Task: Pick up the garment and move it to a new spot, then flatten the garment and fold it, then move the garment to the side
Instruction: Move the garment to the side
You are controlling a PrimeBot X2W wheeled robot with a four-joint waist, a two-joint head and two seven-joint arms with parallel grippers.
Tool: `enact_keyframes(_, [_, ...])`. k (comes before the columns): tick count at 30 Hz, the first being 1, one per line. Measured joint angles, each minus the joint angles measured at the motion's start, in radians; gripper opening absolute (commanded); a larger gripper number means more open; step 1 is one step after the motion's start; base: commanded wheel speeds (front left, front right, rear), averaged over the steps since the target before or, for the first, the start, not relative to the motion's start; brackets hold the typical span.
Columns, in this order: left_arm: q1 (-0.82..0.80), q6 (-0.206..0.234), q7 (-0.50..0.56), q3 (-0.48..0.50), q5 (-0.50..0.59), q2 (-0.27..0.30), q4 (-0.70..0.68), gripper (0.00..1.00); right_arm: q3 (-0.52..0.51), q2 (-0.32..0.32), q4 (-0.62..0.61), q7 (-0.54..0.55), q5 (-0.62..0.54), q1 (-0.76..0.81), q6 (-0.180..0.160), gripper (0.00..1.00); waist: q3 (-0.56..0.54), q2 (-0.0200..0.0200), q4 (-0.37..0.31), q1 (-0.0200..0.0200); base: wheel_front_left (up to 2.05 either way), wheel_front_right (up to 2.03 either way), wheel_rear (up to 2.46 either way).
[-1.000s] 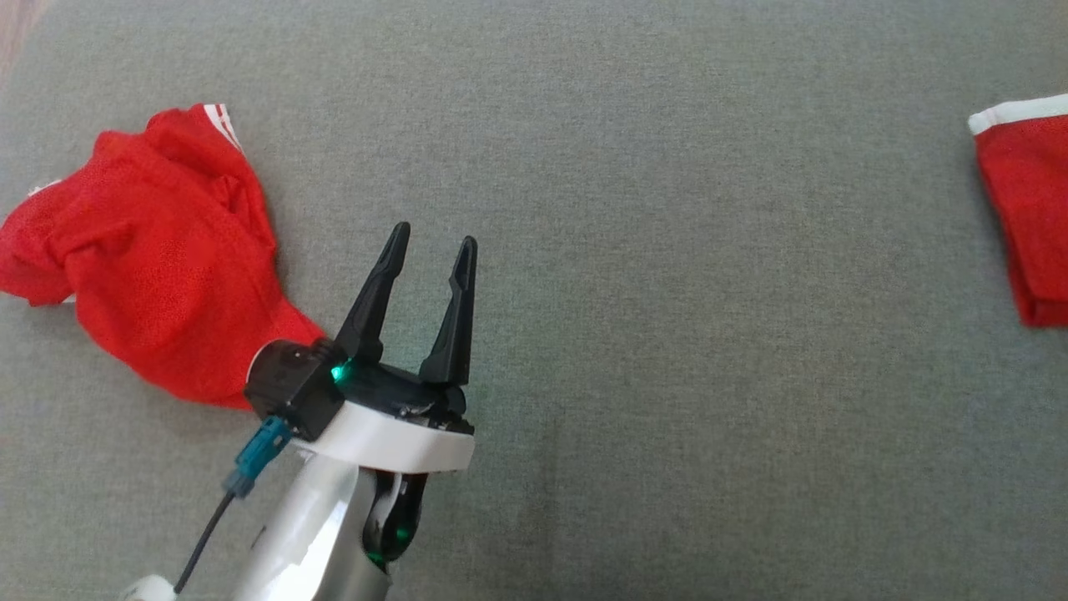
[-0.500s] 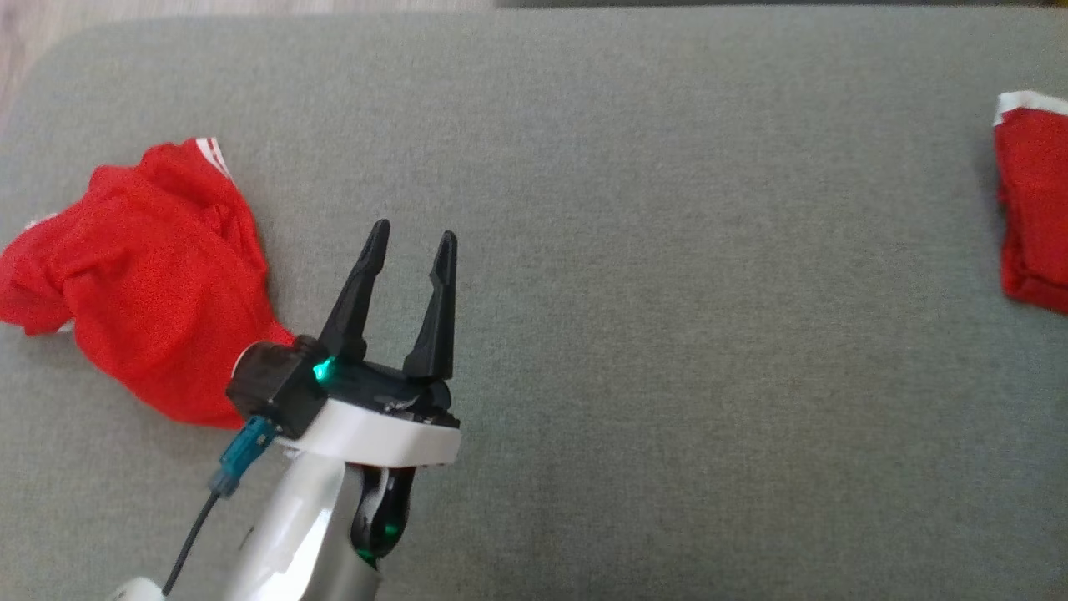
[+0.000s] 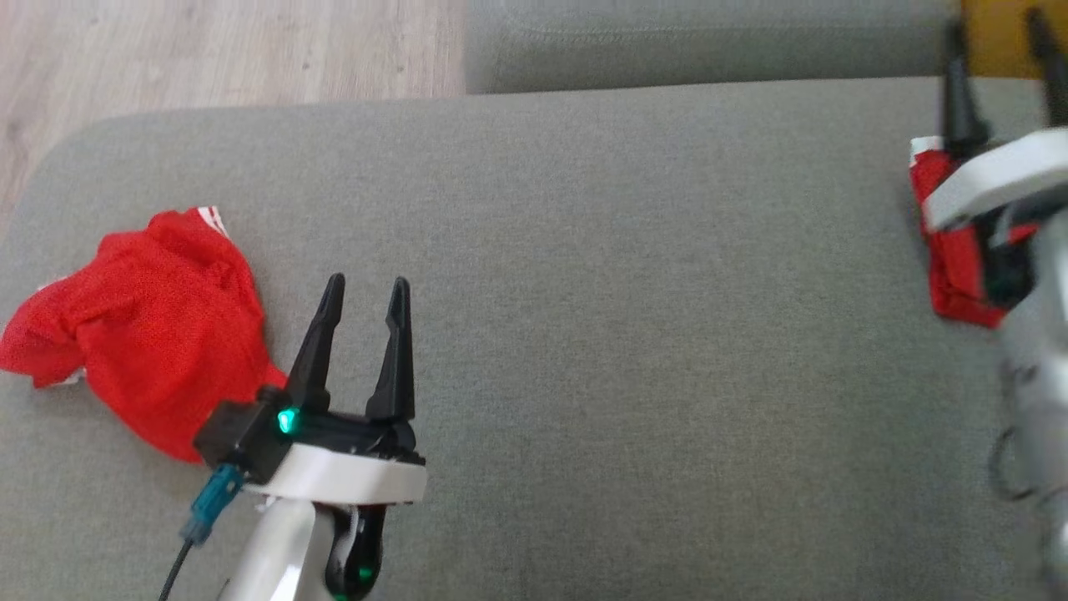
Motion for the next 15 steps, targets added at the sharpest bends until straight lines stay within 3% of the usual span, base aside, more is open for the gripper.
enact_keyframes(8, [0.058, 0.0, 0.0, 0.017, 0.008, 0.001, -0.001, 1.0, -0.127, 0.237, -0.307, 0.0, 0.002, 0.324, 0.0, 1.0, -0.047, 0.0, -0.018, 0.0, 0.0, 0.0, 0.0])
enact_keyframes(15, [0.089, 0.0, 0.0, 0.021, 0.01, 0.001, 0.0, 1.0, -0.133, 0.263, -0.467, 0.0, -0.003, 0.57, 0.0, 1.0, -0.061, 0.0, -0.029, 0.0001, 0.0, 0.0, 0.0])
